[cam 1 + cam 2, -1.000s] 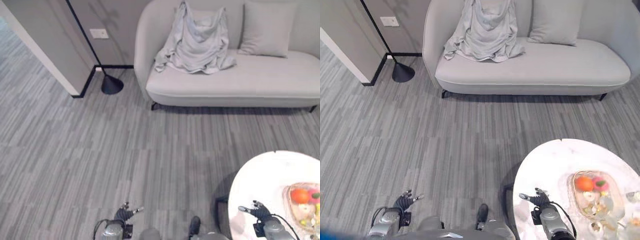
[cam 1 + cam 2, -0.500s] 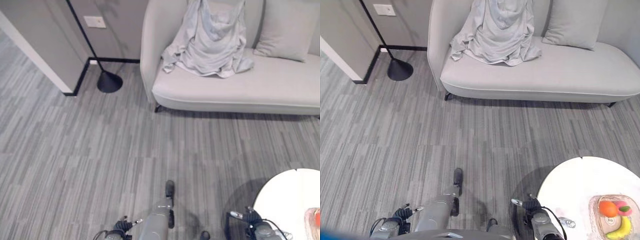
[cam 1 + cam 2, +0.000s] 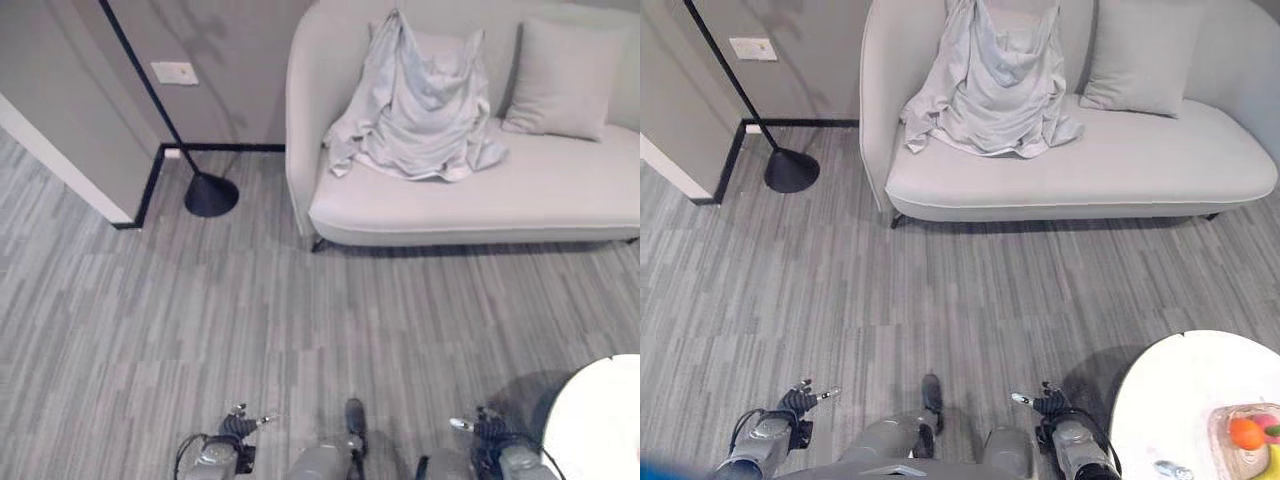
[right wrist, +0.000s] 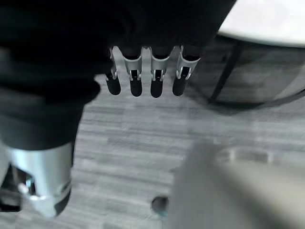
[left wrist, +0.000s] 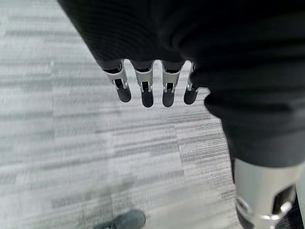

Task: Hang the clothes on the sofa on the clothes rack.

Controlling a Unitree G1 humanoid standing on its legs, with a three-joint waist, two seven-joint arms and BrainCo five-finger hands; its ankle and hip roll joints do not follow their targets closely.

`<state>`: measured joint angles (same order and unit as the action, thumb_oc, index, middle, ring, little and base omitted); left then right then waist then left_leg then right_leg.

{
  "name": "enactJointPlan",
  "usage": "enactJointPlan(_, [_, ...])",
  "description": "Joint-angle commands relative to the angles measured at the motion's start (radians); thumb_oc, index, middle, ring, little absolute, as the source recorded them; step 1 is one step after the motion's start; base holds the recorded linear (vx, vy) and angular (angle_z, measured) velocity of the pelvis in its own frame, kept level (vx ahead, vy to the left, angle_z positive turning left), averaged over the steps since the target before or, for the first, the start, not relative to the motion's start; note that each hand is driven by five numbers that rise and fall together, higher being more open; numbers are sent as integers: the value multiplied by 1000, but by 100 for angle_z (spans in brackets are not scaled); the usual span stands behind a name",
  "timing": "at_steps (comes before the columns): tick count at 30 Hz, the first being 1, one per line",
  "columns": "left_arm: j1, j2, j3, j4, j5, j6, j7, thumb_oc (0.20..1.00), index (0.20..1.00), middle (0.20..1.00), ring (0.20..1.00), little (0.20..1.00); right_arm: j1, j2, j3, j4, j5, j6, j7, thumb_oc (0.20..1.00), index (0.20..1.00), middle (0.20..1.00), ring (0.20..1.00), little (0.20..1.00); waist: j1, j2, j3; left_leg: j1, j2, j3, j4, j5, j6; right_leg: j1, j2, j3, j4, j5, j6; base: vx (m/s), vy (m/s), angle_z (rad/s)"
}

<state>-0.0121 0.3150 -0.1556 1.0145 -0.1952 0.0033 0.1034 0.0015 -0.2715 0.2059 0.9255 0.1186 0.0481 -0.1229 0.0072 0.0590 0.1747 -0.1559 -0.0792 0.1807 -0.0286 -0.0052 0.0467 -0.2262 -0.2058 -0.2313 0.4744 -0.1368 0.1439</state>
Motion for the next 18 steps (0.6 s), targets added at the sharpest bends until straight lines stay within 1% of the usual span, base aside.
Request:
enactJointPlan(1, [-9, 25, -4, -29, -20, -12, 6, 1000, 1000, 1000, 1000, 1000, -37, -39, -22, -18, 5, -4, -19, 1000, 1000, 1000, 1000, 1000, -2, -37, 51, 112, 57, -74, 21, -57, -54, 18, 16, -16, -339, 172, 46, 432, -96, 24])
enactJointPlan(3, [-18, 18, -7, -27, -10, -17, 7, 1000, 1000, 1000, 1000, 1000, -41, -45, -28, -24, 17, -5, -21, 1000, 1000, 1000, 1000, 1000, -23, -35, 67, 173, 53, -88, 0, -83, -61, -45, 38, 10, -473, 230, 79, 322, -50, 10])
enactJointPlan(4, [-18, 18, -7, -27, -10, -17, 7, 1000, 1000, 1000, 1000, 1000, -41, -45, -28, -24, 17, -5, -20, 1000, 1000, 1000, 1000, 1000, -23, -36, 66, 172, 52, -89, 0, -81, -61, -45, 38, 10, -475, 233, 79, 408, -76, 5])
enactJointPlan(5, [-29, 9, -15, -26, 6, -20, 6, 1000, 1000, 1000, 1000, 1000, -38, -46, -34, -22, 22, -6, -26, 1000, 1000, 1000, 1000, 1000, -48, -31, 74, 219, 53, -102, -12, -101, -70, -111, 50, 31, -555, 267, 105, 399, -104, 10])
enactJointPlan(6, [-31, 5, -18, -25, 13, -19, 3, 1000, 1000, 1000, 1000, 1000, -37, -50, -37, -22, 23, -4, -26, 1000, 1000, 1000, 1000, 1000, -55, -22, 80, 250, 63, -107, -21, -112, -79, -127, 57, 33, -562, 269, 111, 408, -105, 23])
enactJointPlan(8, [-30, 3, -21, -29, 13, -20, 2, 1000, 1000, 1000, 1000, 1000, -34, -52, -37, -20, 22, -4, -26, 1000, 1000, 1000, 1000, 1000, -61, -18, 85, 275, 74, -114, -27, -123, -83, -131, 60, 34, -560, 276, 114, 345, -164, 61])
enactJointPlan(9, [-30, 0, -21, -19, 23, -20, 1, 1000, 1000, 1000, 1000, 1000, -27, -53, -36, -21, 22, -6, -24, 1000, 1000, 1000, 1000, 1000, -61, -37, 73, 315, 73, -145, -35, -157, -94, -107, 45, 28, -562, 328, 118, 553, -321, 84])
enactJointPlan(10, [-27, 0, -23, -18, 30, -18, 0, 1000, 1000, 1000, 1000, 1000, -23, -56, -36, -22, 22, -5, -22, 1000, 1000, 1000, 1000, 1000, -63, -41, 65, 336, 89, -154, -40, -165, -98, -97, 37, 13, -560, 347, 118, 437, -273, 90])
enactJointPlan(11, [-27, 0, -23, -18, 30, -18, 0, 1000, 1000, 1000, 1000, 1000, -23, -56, -36, -22, 22, -6, -22, 1000, 1000, 1000, 1000, 1000, -65, -40, 66, 338, 91, -155, -41, -165, -99, -94, 37, 11, -560, 347, 118, 431, -317, 75])
enactJointPlan(12, [-17, -2, -21, -24, 32, -21, 1, 1000, 1000, 1000, 1000, 1000, -16, -65, -37, -21, 19, -8, -20, 1000, 1000, 1000, 1000, 1000, -70, -39, 48, 362, 136, -151, -40, -170, -120, -71, 42, -9, -547, 356, 114, 527, -428, 92])
enactJointPlan(13, [-6, -6, -21, -36, 24, -22, 3, 1000, 1000, 1000, 1000, 1000, -13, -76, -36, -22, 21, -10, -20, 1000, 1000, 1000, 1000, 1000, -71, -25, 28, 349, 180, -161, -11, -124, -146, -51, 58, -27, -538, 343, 99, 647, -535, 81])
enactJointPlan(15, [0, -5, -23, -49, 19, -22, 0, 1000, 1000, 1000, 1000, 1000, -16, -86, -41, -31, 38, -14, -21, 1000, 1000, 1000, 1000, 1000, -69, -12, 16, 335, 221, -174, 33, -47, -173, -28, 80, -45, -533, 310, 80, 411, -376, 65])
enactJointPlan(16, [3, -4, -18, -51, 10, -25, -12, 1000, 1000, 1000, 1000, 1000, -15, -96, -44, -24, 42, -17, -17, 1000, 1000, 1000, 1000, 1000, -61, -10, 9, 298, 250, -191, 111, 34, -186, 15, 106, -53, -541, 275, 53, 255, -257, 23])
enactJointPlan(17, [4, -4, -18, -52, 10, -24, -13, 1000, 1000, 1000, 1000, 1000, -15, -96, -44, -24, 42, -17, -17, 1000, 1000, 1000, 1000, 1000, -62, -9, 9, 297, 250, -192, 113, 33, -186, 16, 106, -54, -542, 275, 52, 337, -359, -23])
enactJointPlan(18, [8, -2, -10, -55, -5, -29, -16, 1000, 1000, 1000, 1000, 1000, -13, -108, -46, -18, 41, -18, -16, 1000, 1000, 1000, 1000, 1000, -48, -18, 8, 258, 263, -179, 203, 99, -183, 69, 124, -57, -552, 242, 25, 349, -358, 6])
